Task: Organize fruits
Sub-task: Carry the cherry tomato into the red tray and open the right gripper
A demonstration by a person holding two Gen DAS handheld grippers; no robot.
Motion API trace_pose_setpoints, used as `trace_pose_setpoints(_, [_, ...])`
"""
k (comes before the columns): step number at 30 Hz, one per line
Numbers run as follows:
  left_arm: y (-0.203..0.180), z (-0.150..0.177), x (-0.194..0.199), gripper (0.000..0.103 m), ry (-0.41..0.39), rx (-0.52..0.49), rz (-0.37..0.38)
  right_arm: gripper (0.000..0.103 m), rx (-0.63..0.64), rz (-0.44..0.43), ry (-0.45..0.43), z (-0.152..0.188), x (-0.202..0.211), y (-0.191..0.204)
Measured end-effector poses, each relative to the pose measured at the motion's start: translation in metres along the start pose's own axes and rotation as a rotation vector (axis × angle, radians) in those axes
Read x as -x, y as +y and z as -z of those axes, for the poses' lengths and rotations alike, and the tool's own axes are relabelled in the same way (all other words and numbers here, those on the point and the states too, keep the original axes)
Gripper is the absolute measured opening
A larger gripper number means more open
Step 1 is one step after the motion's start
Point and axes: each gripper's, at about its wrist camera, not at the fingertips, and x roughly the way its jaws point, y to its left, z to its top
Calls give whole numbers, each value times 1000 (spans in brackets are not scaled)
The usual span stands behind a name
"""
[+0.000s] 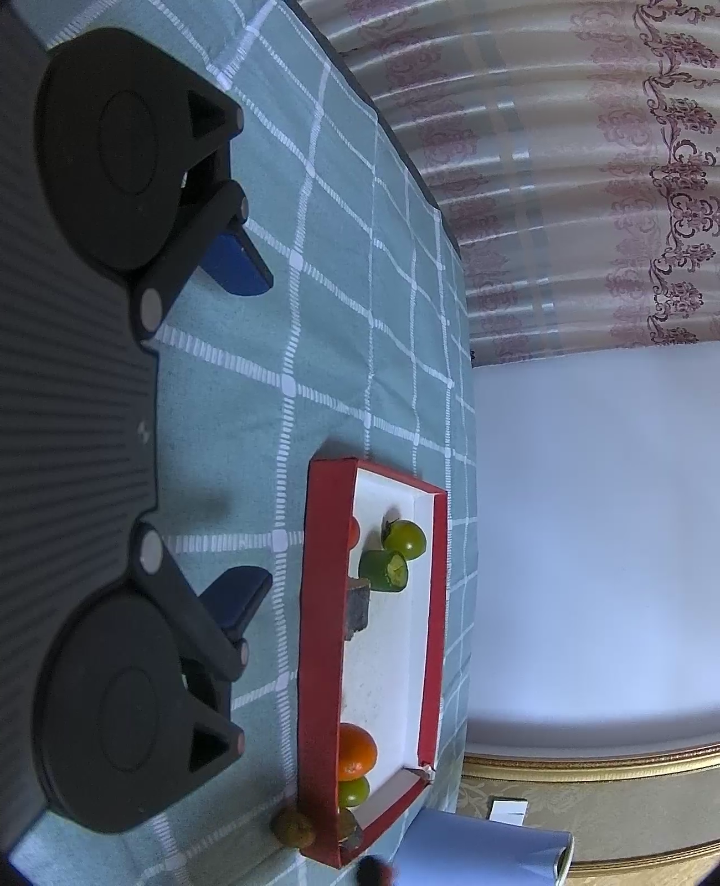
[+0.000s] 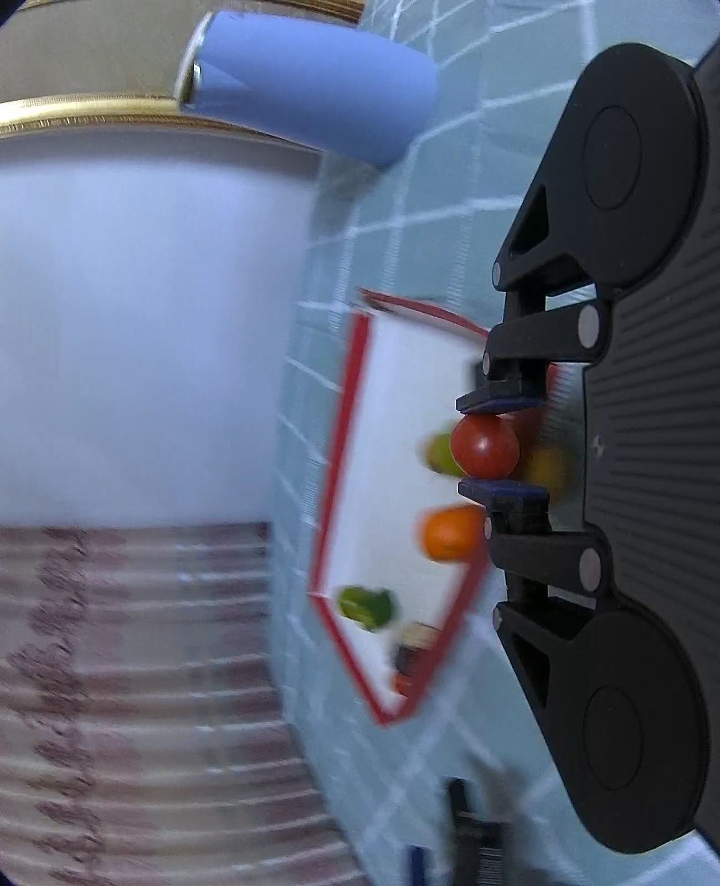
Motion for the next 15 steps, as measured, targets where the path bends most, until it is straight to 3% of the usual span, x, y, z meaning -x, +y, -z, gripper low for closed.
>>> trace_pose_setpoints(6, [-1, -1, -3, 103, 13, 0, -9, 23, -73, 22, 6, -25, -34, -18])
trace_pose_setpoints(15, [-3, -1, -7, 103, 28, -8, -8, 25, -130, 77, 84, -9, -66, -31])
